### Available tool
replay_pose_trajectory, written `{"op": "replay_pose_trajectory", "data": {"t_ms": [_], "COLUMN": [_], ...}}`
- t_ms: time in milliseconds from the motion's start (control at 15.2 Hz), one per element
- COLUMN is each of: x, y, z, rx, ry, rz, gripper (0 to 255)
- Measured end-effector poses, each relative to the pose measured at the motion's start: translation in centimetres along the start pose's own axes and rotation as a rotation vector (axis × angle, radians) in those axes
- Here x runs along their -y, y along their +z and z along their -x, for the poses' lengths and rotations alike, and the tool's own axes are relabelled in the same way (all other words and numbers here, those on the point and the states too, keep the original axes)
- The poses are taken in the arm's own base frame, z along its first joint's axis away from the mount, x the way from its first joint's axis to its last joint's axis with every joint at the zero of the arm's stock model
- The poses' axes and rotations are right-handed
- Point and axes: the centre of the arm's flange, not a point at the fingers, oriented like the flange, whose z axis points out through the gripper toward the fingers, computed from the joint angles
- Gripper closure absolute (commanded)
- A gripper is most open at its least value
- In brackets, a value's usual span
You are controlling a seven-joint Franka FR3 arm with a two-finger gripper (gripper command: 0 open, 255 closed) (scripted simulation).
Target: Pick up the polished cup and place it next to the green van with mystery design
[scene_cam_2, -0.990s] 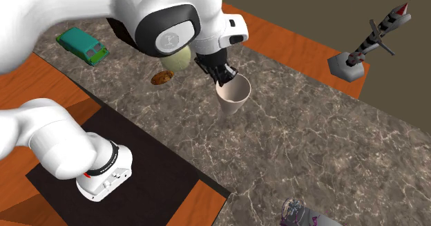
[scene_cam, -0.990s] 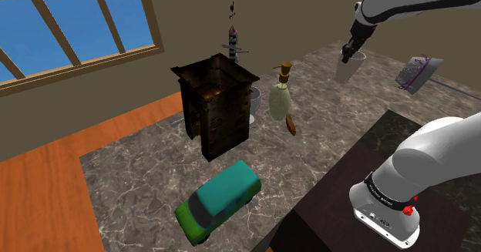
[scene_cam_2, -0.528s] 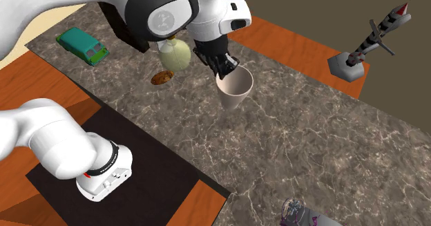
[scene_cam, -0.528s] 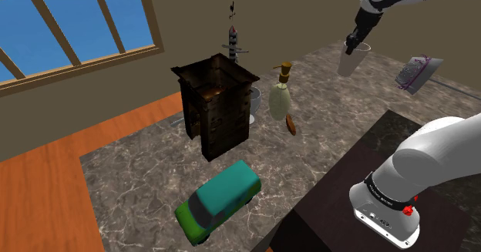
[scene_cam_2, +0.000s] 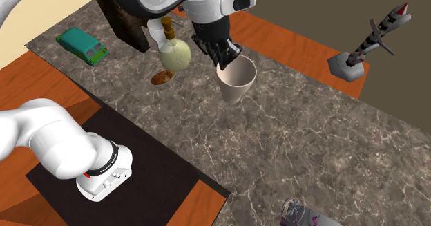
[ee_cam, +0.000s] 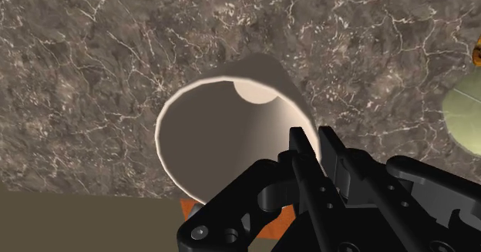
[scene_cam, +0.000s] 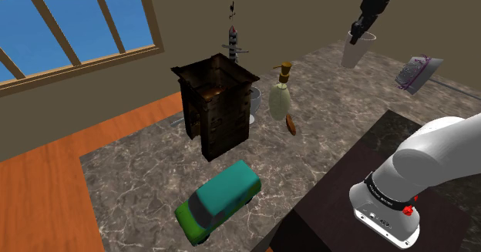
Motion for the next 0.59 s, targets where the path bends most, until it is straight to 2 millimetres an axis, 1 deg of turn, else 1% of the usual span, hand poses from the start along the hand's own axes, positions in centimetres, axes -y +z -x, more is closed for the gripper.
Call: {"op": "replay_pose_trajectory", "data": {"t_ms": [132, 198, 330, 594], "x": [0.0, 0.6, 2.6, 7.5], "y": [-1.0, -1.3, -1.6, -2.8], "z": [0.0, 0.0, 0.2, 0.7], "rx": [0.000, 0.000, 0.000, 0.000], "ry": [0.000, 0.000, -0.001, -0.002], "rz": [0.000, 0.000, -0.001, -0.001], "gripper": [255, 255, 255, 255]}}
